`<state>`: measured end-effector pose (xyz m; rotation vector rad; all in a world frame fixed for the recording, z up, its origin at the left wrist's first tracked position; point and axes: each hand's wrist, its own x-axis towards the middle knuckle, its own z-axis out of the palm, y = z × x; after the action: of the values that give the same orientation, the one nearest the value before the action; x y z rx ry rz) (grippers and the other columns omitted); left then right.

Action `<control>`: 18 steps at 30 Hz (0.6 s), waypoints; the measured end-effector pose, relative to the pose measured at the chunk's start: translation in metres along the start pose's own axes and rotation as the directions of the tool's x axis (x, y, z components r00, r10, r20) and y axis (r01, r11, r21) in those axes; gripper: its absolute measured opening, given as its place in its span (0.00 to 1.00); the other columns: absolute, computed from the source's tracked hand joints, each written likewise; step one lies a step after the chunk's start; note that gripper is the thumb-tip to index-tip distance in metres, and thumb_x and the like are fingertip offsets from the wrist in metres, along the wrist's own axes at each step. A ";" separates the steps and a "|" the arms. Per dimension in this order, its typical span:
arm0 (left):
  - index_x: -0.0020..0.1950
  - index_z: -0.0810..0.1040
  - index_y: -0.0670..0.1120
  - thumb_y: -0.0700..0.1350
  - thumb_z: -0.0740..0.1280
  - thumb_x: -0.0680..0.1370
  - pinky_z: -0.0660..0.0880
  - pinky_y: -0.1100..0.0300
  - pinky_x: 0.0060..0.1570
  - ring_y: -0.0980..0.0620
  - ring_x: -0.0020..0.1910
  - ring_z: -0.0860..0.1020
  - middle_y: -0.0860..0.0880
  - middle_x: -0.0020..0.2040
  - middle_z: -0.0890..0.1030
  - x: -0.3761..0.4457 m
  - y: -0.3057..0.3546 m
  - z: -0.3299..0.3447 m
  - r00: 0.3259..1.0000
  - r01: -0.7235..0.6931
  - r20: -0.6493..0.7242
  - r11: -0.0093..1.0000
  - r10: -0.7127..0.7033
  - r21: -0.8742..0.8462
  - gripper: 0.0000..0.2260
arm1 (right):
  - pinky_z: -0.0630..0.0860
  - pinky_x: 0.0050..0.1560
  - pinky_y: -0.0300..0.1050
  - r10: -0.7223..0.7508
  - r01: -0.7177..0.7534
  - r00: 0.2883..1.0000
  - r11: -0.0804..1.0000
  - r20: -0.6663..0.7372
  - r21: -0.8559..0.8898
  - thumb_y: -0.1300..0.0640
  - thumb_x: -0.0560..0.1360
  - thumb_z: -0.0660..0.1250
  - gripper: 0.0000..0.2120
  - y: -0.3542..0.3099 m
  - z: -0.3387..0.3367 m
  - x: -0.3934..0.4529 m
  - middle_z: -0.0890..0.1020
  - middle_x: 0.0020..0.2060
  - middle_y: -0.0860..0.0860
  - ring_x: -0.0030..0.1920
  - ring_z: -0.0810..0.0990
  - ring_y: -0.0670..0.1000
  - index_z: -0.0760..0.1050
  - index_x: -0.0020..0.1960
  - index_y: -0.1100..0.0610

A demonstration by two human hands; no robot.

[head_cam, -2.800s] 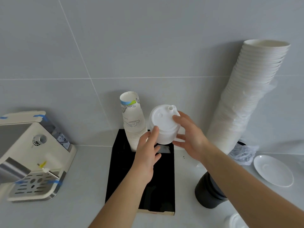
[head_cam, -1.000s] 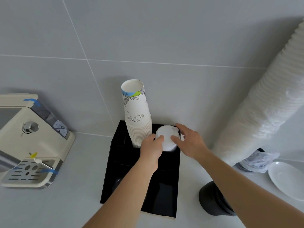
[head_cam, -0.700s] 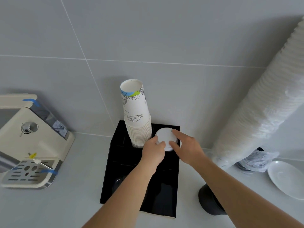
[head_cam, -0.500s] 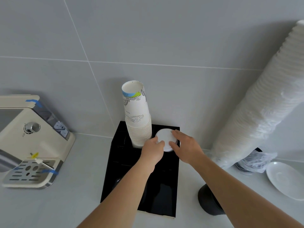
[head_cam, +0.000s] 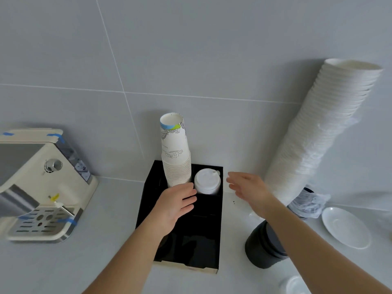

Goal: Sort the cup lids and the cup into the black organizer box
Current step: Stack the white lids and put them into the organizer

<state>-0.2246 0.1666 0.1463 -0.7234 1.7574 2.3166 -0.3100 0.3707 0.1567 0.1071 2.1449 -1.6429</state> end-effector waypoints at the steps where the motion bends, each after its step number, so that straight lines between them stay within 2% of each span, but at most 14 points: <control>1: 0.62 0.78 0.44 0.45 0.66 0.79 0.76 0.49 0.62 0.46 0.58 0.81 0.44 0.58 0.82 -0.008 0.001 -0.002 1.000 -0.008 0.000 0.999 0.008 -0.046 0.13 | 0.73 0.70 0.55 0.001 -0.003 1.000 0.996 0.029 0.087 0.51 0.79 0.67 0.09 0.001 -0.004 -0.007 0.82 0.62 0.54 0.61 0.81 0.54 0.82 0.55 0.52; 3: 0.64 0.77 0.44 0.45 0.66 0.79 0.77 0.50 0.59 0.45 0.58 0.82 0.43 0.59 0.83 -0.027 0.001 -0.005 1.000 -0.029 0.005 0.991 0.030 -0.129 0.14 | 0.72 0.70 0.53 0.000 -0.014 0.998 0.975 0.061 0.220 0.52 0.81 0.65 0.17 0.005 -0.012 -0.025 0.82 0.63 0.56 0.63 0.80 0.55 0.78 0.66 0.59; 4: 0.63 0.78 0.44 0.46 0.67 0.79 0.77 0.50 0.57 0.44 0.57 0.82 0.42 0.58 0.83 -0.035 -0.001 -0.005 1.000 -0.031 0.001 0.986 0.032 -0.164 0.14 | 0.72 0.70 0.53 0.001 -0.020 0.998 0.962 0.068 0.273 0.53 0.81 0.63 0.18 0.006 -0.016 -0.034 0.82 0.63 0.56 0.63 0.80 0.55 0.76 0.68 0.60; 10: 0.62 0.79 0.44 0.46 0.63 0.80 0.77 0.50 0.56 0.45 0.56 0.83 0.42 0.56 0.85 -0.080 -0.017 -0.002 0.999 -0.012 0.042 0.959 0.025 -0.282 0.13 | 0.77 0.61 0.53 0.033 -0.051 0.998 0.865 0.045 0.500 0.52 0.82 0.60 0.16 0.023 -0.036 -0.091 0.86 0.56 0.58 0.57 0.84 0.57 0.79 0.61 0.60; 18: 0.61 0.79 0.45 0.49 0.61 0.81 0.76 0.50 0.56 0.45 0.58 0.82 0.43 0.57 0.84 -0.113 -0.056 0.022 0.996 0.050 0.090 0.955 -0.025 -0.292 0.14 | 0.79 0.56 0.51 0.054 -0.004 0.997 0.784 -0.062 0.620 0.51 0.83 0.58 0.16 0.062 -0.082 -0.153 0.87 0.53 0.58 0.55 0.86 0.57 0.79 0.58 0.60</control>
<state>-0.1099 0.2236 0.1538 -0.6803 1.3666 2.5718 -0.1761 0.4962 0.1762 0.4030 1.5441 -2.2960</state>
